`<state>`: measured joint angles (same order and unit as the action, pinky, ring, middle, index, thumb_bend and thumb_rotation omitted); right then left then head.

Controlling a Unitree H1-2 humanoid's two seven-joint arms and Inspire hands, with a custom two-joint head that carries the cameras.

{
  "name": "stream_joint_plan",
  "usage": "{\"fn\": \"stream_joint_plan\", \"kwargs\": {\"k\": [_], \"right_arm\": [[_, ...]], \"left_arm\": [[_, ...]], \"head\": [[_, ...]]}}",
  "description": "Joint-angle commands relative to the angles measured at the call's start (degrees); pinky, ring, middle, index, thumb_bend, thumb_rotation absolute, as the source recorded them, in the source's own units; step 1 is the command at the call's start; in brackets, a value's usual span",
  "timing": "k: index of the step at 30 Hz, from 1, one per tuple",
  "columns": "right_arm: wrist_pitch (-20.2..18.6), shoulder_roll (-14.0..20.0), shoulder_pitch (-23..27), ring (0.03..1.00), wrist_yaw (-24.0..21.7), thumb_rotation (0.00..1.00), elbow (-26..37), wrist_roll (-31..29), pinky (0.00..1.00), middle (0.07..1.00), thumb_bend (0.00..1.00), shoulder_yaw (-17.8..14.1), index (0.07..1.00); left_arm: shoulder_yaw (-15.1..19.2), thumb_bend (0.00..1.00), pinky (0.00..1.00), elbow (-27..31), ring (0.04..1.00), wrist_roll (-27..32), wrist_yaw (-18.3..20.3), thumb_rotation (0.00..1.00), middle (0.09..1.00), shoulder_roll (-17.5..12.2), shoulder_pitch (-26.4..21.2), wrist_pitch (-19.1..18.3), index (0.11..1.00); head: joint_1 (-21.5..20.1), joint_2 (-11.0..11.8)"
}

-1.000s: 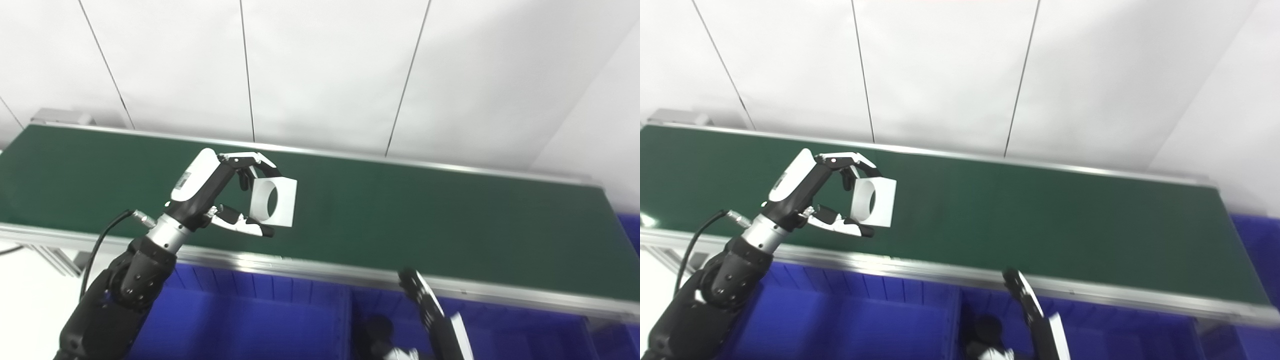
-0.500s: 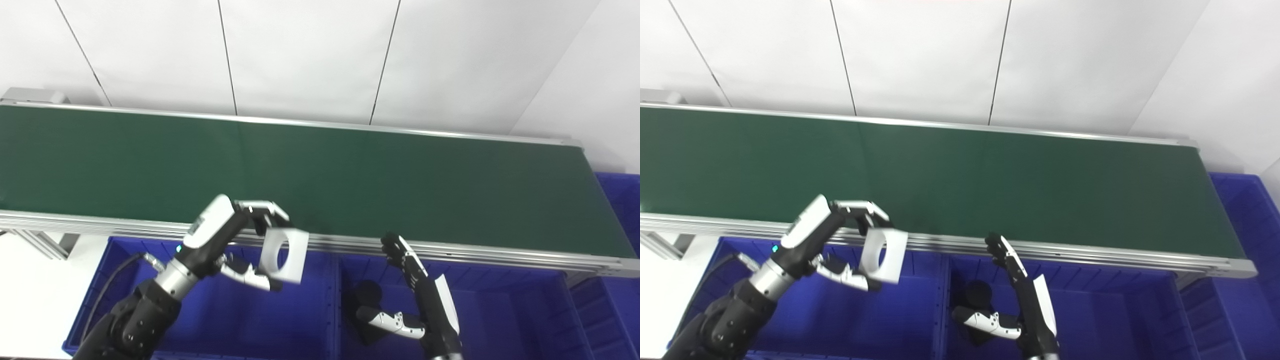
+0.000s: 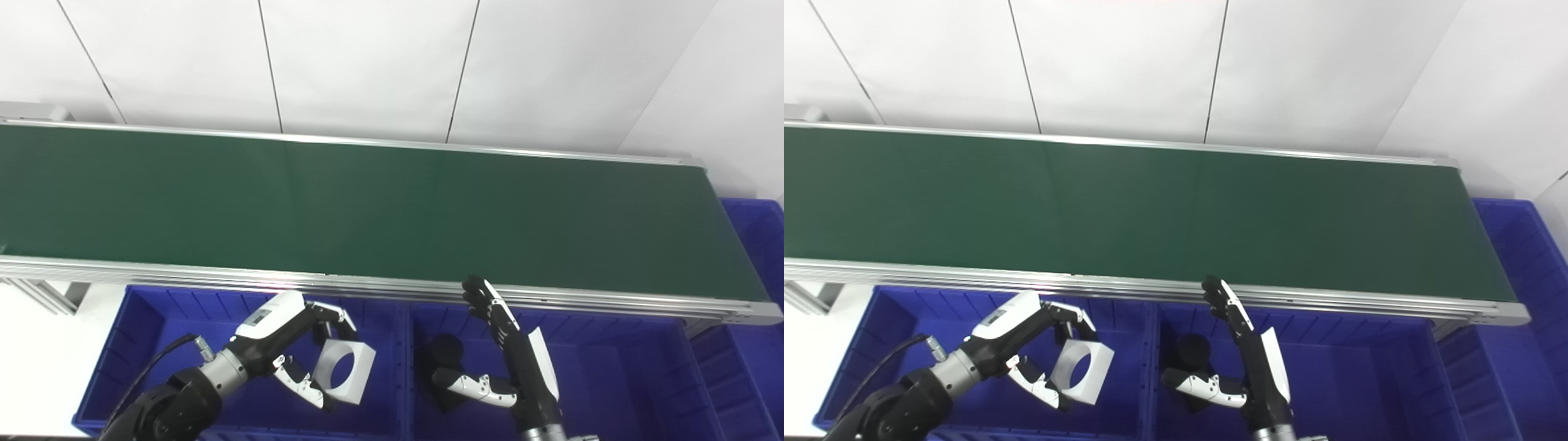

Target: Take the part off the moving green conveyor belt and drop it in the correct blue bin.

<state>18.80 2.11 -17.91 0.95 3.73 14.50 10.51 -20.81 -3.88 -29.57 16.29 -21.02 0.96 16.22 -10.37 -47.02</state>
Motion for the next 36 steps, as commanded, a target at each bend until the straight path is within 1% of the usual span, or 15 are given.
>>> {"fn": "stream_joint_plan", "kwargs": {"k": [1, 2, 3, 4, 6, 7, 10, 12, 16, 19, 22, 26, 31, 33, 36], "right_arm": [[-0.25, -0.42, 0.09, 0.888, -0.36, 0.44, 2.16, -0.55, 0.89, 0.896, 0.93, 0.15, 0.923], [-0.25, -0.37, 0.08, 0.889, -0.39, 0.44, 2.20, -0.67, 0.88, 0.895, 0.92, 0.17, 0.922], [-0.08, -0.33, 0.16, 0.889, -0.31, 0.44, 2.10, -0.59, 0.88, 0.895, 0.92, 0.17, 0.922], [0.03, -0.30, 0.22, 0.885, -0.24, 0.44, 2.02, -0.51, 0.87, 0.892, 0.92, 0.17, 0.920], [0.22, -0.31, 0.28, 0.881, -0.10, 0.44, 1.89, -0.39, 0.86, 0.890, 0.91, 0.16, 0.918], [0.34, -0.32, 0.32, 0.877, -0.10, 0.44, 1.78, -0.61, 0.86, 0.888, 0.92, 0.13, 0.917], [0.08, -0.38, 0.37, 0.873, -0.07, 0.44, 1.72, -0.72, 0.86, 0.887, 0.92, 0.04, 0.916], [-0.23, -0.46, 0.39, 0.872, 0.07, 0.44, 1.82, -0.37, 0.85, 0.885, 0.92, -0.01, 0.915], [-0.35, -0.39, 0.57, 0.871, 0.16, 0.45, 1.60, 0.22, 0.85, 0.885, 0.92, -0.04, 0.916], [-0.47, -0.35, 0.60, 0.874, 0.10, 0.45, 1.54, 0.34, 0.86, 0.887, 0.92, -0.03, 0.919], [-0.91, -0.41, 0.47, 0.873, -0.03, 0.44, 1.83, 0.19, 0.85, 0.888, 0.92, 0.01, 0.917], [-0.79, -0.27, 0.41, 0.871, -0.31, 0.42, 1.71, -0.39, 0.86, 0.888, 0.92, 0.08, 0.918], [-1.04, -0.18, 0.12, 0.865, -0.17, 0.42, 1.73, 0.01, 0.85, 0.879, 0.93, 0.07, 0.913], [-1.44, -0.21, -0.12, 0.864, -0.12, 0.42, 1.92, 0.21, 0.85, 0.874, 0.93, 0.02, 0.910], [-1.67, -0.12, -0.43, 0.867, -0.20, 0.42, 2.18, 0.06, 0.86, 0.873, 0.93, 0.02, 0.909]], "left_arm": [[-0.71, 0.49, 0.38, 1.36, 0.380, -3.12, 1.46, 0.00, 0.482, -0.07, -1.81, -3.86, 0.558], [-1.23, 0.50, 0.49, 1.65, 0.544, -4.83, 2.23, 0.02, 0.616, -0.18, -2.01, -5.62, 0.522], [-1.97, 0.50, 0.53, 2.34, 0.599, -7.00, 4.31, 0.03, 0.662, -0.25, -2.32, -9.25, 0.511], [-2.48, 0.53, 0.63, 2.88, 0.707, -8.42, 5.82, 0.01, 0.758, -0.28, -2.52, -11.90, 0.694], [-3.03, 0.56, 0.71, 3.73, 0.783, -10.04, 7.98, 0.03, 0.823, -0.09, -2.77, -16.00, 0.803], [-3.16, 0.63, 0.77, 3.91, 0.843, -10.55, 8.19, 0.14, 0.869, 0.07, -2.85, -17.03, 0.851], [-3.39, 0.70, 0.84, 4.55, 0.900, -11.44, 8.15, 0.31, 0.915, 0.32, -2.88, -18.77, 0.902], [-3.29, 0.74, 0.88, 4.80, 0.923, -11.37, 7.64, 0.37, 0.937, 0.42, -2.75, -18.94, 0.928], [-1.90, 0.78, 0.89, 5.74, 0.948, -9.75, 5.97, 0.39, 0.970, 1.28, -1.78, -19.14, 0.960], [0.00, 0.78, 0.86, 5.84, 0.945, -6.76, 4.39, 0.35, 0.972, 2.28, -0.91, -17.93, 0.963], [4.21, 0.75, 0.76, 6.98, 0.910, 3.88, 3.23, 0.30, 0.955, 4.60, 1.36, -14.55, 0.947], [7.04, 0.77, 0.82, 7.56, 0.887, 13.60, 2.86, 0.40, 0.915, 6.13, 3.90, -9.97, 0.919], [8.30, 0.86, 0.86, 6.56, 0.900, 25.82, 3.62, 0.35, 0.911, 8.74, 7.67, -2.60, 0.911], [8.12, 0.89, 0.87, 5.68, 0.913, 28.76, 3.41, 0.33, 0.922, 10.27, 9.36, 0.61, 0.918], [8.22, 0.91, 0.89, 6.15, 0.933, 29.75, 2.09, 0.35, 0.945, 12.38, 11.48, 2.51, 0.939]], "head": [[-0.04, -0.07], [-0.04, -0.07], [0.04, -0.08], [0.04, -0.08], [0.07, -0.01], [0.20, 0.03], [0.31, 0.12], [0.31, 0.19], [0.40, 0.36], [0.36, 0.52], [0.05, 0.74], [-0.29, 0.95], [-0.15, 1.31], [0.01, 1.47], [0.09, 1.51]]}}
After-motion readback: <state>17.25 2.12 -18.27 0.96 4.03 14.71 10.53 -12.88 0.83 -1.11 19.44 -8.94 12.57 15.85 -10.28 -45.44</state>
